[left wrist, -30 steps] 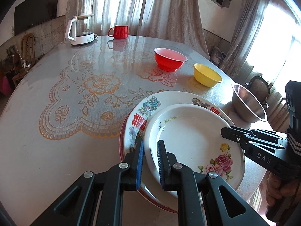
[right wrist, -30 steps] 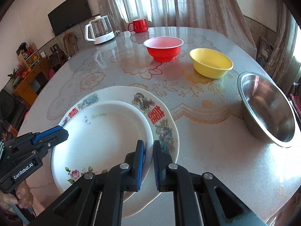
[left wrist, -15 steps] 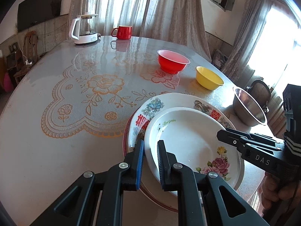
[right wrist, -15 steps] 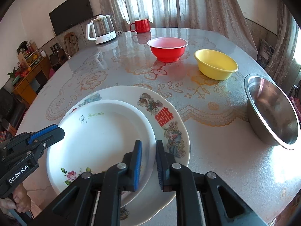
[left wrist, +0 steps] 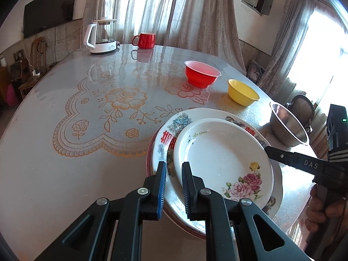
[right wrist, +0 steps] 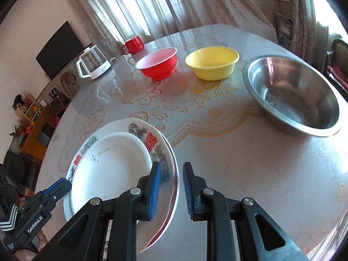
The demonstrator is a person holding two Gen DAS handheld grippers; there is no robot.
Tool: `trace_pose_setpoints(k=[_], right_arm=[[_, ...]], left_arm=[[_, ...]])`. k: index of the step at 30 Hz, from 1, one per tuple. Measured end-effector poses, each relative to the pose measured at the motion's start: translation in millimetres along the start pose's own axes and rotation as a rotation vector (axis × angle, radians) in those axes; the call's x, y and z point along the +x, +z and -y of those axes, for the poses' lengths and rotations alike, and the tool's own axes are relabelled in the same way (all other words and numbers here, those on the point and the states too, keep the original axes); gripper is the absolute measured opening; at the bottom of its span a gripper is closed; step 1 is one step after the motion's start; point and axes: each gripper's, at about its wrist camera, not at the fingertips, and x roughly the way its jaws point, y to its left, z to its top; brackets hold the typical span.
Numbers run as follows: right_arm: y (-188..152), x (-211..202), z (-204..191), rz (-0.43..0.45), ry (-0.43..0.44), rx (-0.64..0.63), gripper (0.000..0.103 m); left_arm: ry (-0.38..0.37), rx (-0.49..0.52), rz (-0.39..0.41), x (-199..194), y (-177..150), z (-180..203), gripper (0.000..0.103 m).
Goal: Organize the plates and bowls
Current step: 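Lower the rose-pattern plate onto the stack and open the right gripper, then move the right gripper to the rim of the steel bowl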
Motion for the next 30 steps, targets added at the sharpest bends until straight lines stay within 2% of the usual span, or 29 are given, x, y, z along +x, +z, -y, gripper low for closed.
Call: trace_pose_setpoints(k=[5,11,17,20,23,24,26,27,28,30], right_arm=[[-6,-1,-20,0.039,-0.08,-0.114,0.014],[-7,3,-27,0.018,-0.052,-0.149,0.014],[-5,7,-24,-0.005,-0.027,-0.092,0.017],[-5,2,-20,0.002,-0.032,-0.071,0.02],[-5,-3,-17,0.018,-0.026,-0.056,0.022],[-5,-4,-16,0.025,-0.05,-0.058,0.03],[-4,-6,-11,0.036,-0.047,-0.034,0.032],[-4,-6,-8,0.033,-0.029,-0.015,0.032],[-3,-5,-6,0.024,-0.018,0.001,0.034],[-3,-1,-3,0.005,0.009,0.021,0.036]], left_arm=[[0.006,-0.011,0.009,-3,-2,-3,0.015],[0.014,-0.014,0.003,-2,-6,-2,0.015],[0.017,-0.003,0.003,-4,-7,-3,0.015],[0.042,-0.034,0.029,-9,-7,-8,0.016],[0.064,-0.079,0.063,-16,-6,-17,0.021],[0.07,-0.105,0.069,-18,-5,-21,0.022],[0.079,-0.148,0.088,-22,-4,-30,0.026],[0.088,-0.159,0.085,-21,-3,-33,0.033],[0.091,-0.167,0.073,-19,-2,-36,0.036],[0.075,-0.182,0.044,-12,-2,-39,0.036]])
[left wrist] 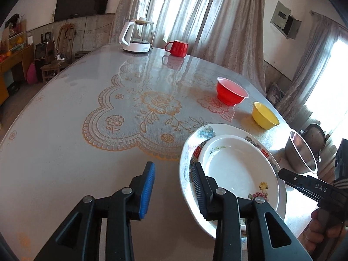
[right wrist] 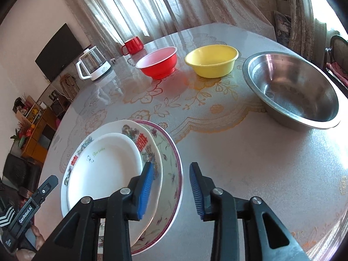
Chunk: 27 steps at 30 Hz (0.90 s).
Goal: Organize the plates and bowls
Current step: 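Move the right gripper to the rim of the steel bowl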
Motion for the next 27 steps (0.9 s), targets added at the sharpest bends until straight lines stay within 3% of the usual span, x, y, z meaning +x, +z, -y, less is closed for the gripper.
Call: trace_pose_setpoints(k=[5,14,27], right_arm=[[-3,6,1,-0.02,0.007,0.009,0.039],[-3,9,9,-0.039,0.051,0.037,0.041],[-4,7,3,-0.022,0.034,-0.011,0.037]], left_arm=[[-0.043,0.05,-0.037,8,-7,16,0.036],[0.021,0.153,-0.037,11,-12,38,0.042],[0.027,0.167,-0.046,10,-14,42,0.047]])
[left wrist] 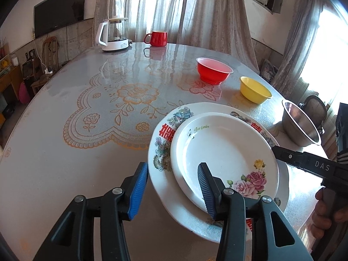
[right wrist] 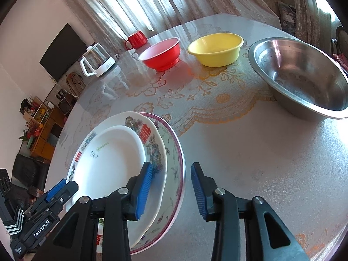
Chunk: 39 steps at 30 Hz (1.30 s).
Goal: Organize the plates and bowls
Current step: 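Move the right gripper to the rim of the steel bowl, then grasp the steel bowl rim with the right gripper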
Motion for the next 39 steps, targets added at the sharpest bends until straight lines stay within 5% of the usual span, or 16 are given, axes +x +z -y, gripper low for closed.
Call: trace_pose_setpoints(k=[16,25,39], right_arm=[[-8,-14,-12,0.044,-0.077,-0.082,0.038],[-6,-37,-1,0.086,-0.107,-0.075,0.038],[23,-109,111,0.224,-0.266,0.204,0.038]], left_arm=[[0.043,-0.016,0.1,-30,5,-9,0.05],[-0.046,0.055,0.107,-37,22,20,0.051],[-0.259,0.159,-0.023,9,69,117,0.05]])
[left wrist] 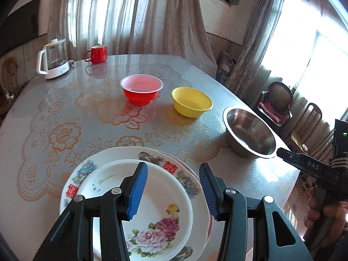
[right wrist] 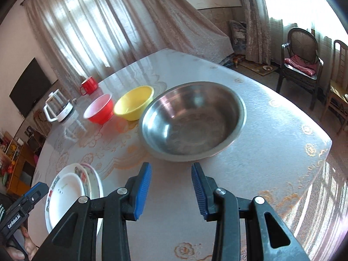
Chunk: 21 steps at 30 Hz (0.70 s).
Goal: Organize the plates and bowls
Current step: 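Grasp the steel bowl rim with the right gripper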
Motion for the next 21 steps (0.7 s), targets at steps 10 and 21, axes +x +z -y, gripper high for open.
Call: trace_pose_setpoints(k=[10,21], right_arm=[[36,15,54,0.026,-0.062,0.18,0.028],[53,56,75,-0.053,-0.057,0.22,0.024]], left_arm=[[-0.158,0.001,-0.118,68,44,53,0.03],[-0.225,0.01,-0.229,142,54,96,0.03]])
